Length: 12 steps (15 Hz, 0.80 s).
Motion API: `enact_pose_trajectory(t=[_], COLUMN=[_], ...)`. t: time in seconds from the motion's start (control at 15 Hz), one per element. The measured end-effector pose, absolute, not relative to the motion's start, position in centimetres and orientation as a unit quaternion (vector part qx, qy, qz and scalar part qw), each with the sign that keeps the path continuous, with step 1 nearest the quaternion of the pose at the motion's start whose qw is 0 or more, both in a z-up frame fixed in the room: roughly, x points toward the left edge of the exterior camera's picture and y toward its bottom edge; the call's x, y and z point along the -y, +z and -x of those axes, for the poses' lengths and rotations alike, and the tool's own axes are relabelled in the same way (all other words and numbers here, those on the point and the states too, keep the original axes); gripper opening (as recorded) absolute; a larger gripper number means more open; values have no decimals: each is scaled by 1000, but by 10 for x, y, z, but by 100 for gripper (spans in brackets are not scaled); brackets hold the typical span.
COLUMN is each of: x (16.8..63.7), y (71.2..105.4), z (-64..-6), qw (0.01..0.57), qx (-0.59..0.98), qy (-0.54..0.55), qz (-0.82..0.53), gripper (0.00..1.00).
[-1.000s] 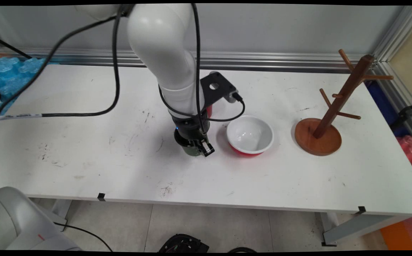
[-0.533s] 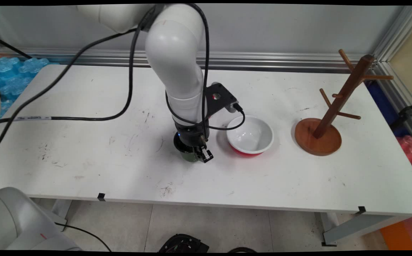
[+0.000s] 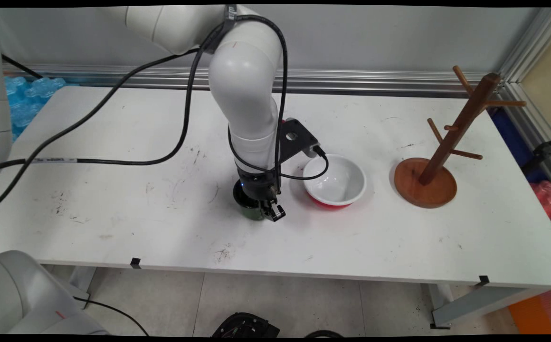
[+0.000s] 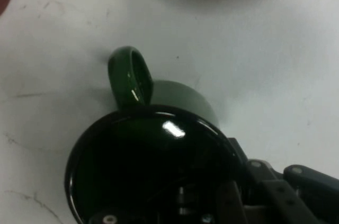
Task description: Place the picked object on the table
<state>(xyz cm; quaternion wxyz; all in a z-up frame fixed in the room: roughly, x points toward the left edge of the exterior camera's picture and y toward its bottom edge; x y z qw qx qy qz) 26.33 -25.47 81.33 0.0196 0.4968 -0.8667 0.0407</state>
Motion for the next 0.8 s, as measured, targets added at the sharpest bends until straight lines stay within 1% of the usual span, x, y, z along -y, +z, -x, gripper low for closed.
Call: enact_pose_trajectory(t=[0.13, 0.2, 0.8], x=[256, 256, 261], y=[811, 810, 809], z=[-263, -262, -259], qw=[18, 18, 35], qx=[867, 867, 869], qy=[39, 38, 38], qz=[-497, -497, -492], gripper=[0, 100, 100])
